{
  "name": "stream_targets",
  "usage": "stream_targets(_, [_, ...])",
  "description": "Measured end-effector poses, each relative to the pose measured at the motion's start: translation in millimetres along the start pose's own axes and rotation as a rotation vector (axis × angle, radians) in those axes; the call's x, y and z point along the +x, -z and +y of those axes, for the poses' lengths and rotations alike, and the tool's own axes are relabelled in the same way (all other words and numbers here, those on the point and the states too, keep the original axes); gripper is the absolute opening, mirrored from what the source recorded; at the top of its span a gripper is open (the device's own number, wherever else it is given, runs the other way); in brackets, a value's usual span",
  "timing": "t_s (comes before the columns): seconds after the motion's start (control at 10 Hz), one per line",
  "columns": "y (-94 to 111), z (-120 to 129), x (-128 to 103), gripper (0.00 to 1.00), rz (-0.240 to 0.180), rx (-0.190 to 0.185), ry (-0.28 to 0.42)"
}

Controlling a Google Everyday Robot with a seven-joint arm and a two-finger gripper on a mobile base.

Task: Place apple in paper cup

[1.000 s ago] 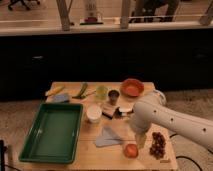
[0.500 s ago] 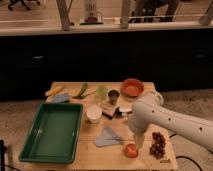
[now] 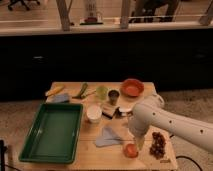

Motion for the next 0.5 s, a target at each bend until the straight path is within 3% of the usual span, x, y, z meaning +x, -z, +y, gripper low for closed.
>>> stream_targets(0.5, [-19, 17, -6, 0.8, -0.044, 0.019, -0.001])
